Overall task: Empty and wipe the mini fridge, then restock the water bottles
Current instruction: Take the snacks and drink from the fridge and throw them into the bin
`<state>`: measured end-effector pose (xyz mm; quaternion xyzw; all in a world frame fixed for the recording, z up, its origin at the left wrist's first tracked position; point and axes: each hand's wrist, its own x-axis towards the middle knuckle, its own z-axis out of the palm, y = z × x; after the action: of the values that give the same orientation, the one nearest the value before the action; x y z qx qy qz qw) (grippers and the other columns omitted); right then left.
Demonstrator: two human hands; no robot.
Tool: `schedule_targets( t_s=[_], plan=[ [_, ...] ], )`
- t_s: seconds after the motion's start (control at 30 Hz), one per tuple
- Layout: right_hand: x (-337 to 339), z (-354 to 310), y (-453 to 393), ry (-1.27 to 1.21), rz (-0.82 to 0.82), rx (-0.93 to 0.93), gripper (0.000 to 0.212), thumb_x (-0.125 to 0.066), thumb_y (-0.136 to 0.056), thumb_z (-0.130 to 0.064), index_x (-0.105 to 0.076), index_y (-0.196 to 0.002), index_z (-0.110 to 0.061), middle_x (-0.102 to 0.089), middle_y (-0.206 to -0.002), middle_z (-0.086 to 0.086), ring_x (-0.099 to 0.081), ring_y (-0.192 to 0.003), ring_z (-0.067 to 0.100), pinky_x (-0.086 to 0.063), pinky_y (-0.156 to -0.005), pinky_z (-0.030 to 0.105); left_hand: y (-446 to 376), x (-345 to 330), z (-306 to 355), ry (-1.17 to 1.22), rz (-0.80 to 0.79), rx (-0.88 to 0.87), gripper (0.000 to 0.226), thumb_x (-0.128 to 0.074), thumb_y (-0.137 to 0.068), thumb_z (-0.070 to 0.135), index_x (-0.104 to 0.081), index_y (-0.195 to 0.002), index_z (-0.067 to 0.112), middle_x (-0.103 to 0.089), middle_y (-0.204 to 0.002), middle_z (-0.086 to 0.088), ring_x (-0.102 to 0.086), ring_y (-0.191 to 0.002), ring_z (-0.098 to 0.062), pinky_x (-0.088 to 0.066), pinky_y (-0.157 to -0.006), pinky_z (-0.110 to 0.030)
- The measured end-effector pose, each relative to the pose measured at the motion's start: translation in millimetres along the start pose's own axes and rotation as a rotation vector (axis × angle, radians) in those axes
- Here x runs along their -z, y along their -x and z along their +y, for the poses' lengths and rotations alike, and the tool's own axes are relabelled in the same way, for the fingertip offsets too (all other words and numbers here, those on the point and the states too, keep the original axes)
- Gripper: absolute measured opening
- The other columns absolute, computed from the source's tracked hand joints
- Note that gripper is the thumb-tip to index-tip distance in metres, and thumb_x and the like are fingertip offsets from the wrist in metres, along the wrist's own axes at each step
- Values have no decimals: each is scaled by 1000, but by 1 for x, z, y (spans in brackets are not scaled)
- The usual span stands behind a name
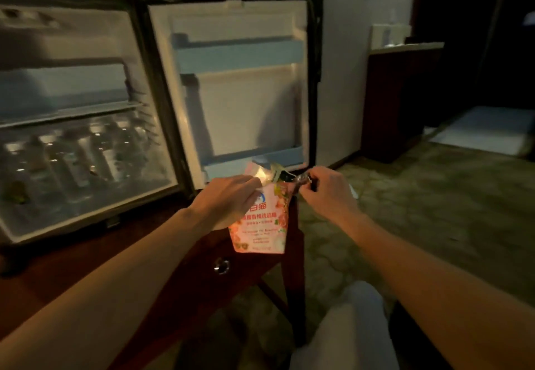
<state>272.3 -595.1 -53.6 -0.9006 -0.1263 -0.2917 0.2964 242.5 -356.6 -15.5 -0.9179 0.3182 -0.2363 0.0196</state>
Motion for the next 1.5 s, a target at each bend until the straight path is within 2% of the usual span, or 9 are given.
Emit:
schedule_targets(
  t_s=[0.2,0.37,0.47,0.73,0.83,0.97,1.07,1.23,1.5],
  plan=[
    [33,97,37,46,9,-213,16,-63,-84,-20,-53,-74,-13,-51,-69,-1,-48,-61,14,-26,-52,19,-62,-57,55,141,-140,-135,30,-38,-104,30,-54,-128,24,-61,-113,8,-60,-90,-13,-52,-74,-37],
    [51,158,68,81,-3,-360,15,-61,-89,-20,-51,-78,-16,-47,-68,-6,-42,-60,4,-25,-54,18,-102,-112,94,140,-216,-256,34,-38,-102,26,-47,-135,29,-60,-108,7,-57,-85,-14,-49,-68,-35],
    [54,193,87,102,-18,-439,19,-60,-89,-21,-47,-75,-18,-48,-70,-6,-43,-62,7,-25,-54,19,-121,-145,116,143,-264,-271,27,-39,-100,27,-51,-125,28,-58,-104,7,-60,-92,-18,-51,-68,-39],
    [50,275,137,201,-42,-607,13,-61,-88,-25,-55,-82,-15,-52,-78,-5,-51,-70,12,-33,-57,24,-164,-231,181,155,-383,-249,3,-47,-98,29,-45,-97,28,-54,-97,9,-55,-83,-12,-40,-62,-27],
    [48,299,152,229,-63,-677,12,-61,-89,-26,-55,-82,-19,-52,-79,-7,-52,-71,9,-34,-59,22,-175,-260,202,214,-418,-239,20,-48,-99,28,-48,-119,24,-53,-96,8,-56,-81,-10,-52,-68,-30],
    [43,336,169,246,-76,-779,14,-62,-90,-23,-54,-79,-17,-56,-80,-6,-54,-72,8,-46,-62,25,-189,-298,227,228,-420,-244,26,-45,-100,24,-48,-126,19,-53,-99,7,-50,-78,-8,-45,-65,-25],
    [37,366,178,233,-80,-847,18,-62,-91,-21,-52,-76,-18,-54,-79,-7,-51,-69,4,-36,-56,19,-202,-325,243,256,-424,-259,35,-48,-100,20,-46,-134,20,-57,-117,3,-57,-86,-12,-49,-68,-25],
    [27,413,184,239,-121,-910,19,-58,-93,-22,-49,-77,-21,-50,-79,-8,-46,-67,2,-28,-55,15,-232,-377,266,256,-420,-278,28,-54,-96,19,-53,-124,22,-58,-123,1,-59,-103,-16,-51,-79,-28],
    [4,493,197,251,-176,-903,11,-61,-91,-23,-52,-84,-20,-53,-83,-6,-49,-72,8,-31,-58,18,-276,-456,321,356,-448,-372,48,-69,-85,15,-53,-129,25,-57,-130,3,-54,-117,-14,-41,-98,-34]
  ],
)
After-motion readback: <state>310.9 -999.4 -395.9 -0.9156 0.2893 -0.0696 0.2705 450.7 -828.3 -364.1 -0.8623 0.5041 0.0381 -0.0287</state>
